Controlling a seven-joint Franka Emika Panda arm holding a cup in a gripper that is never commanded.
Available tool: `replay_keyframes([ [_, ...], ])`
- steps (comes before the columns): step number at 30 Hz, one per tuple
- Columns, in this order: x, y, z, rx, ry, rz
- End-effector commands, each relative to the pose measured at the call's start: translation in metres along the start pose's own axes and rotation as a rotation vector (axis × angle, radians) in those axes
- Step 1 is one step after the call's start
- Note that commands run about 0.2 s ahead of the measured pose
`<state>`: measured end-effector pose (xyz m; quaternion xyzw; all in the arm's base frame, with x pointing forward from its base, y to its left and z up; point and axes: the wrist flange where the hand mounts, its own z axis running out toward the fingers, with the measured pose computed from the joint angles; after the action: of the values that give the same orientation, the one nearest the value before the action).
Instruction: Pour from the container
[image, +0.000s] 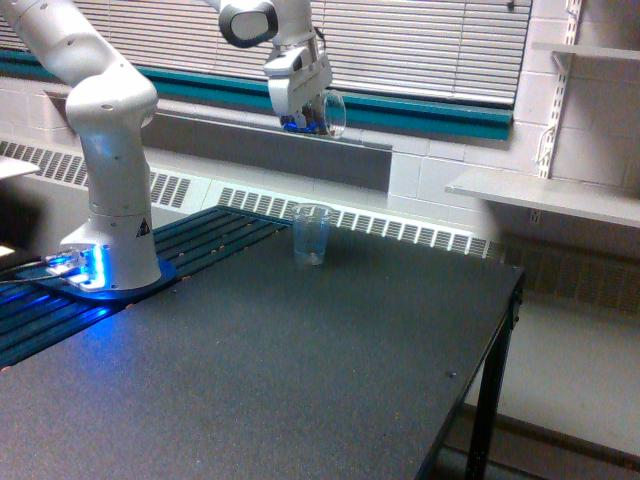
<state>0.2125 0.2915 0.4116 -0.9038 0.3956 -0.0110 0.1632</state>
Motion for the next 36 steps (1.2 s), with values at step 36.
replay_keyframes([
  [36,-0.005,0.034,0.038,-0.044,-0.103,0.182],
])
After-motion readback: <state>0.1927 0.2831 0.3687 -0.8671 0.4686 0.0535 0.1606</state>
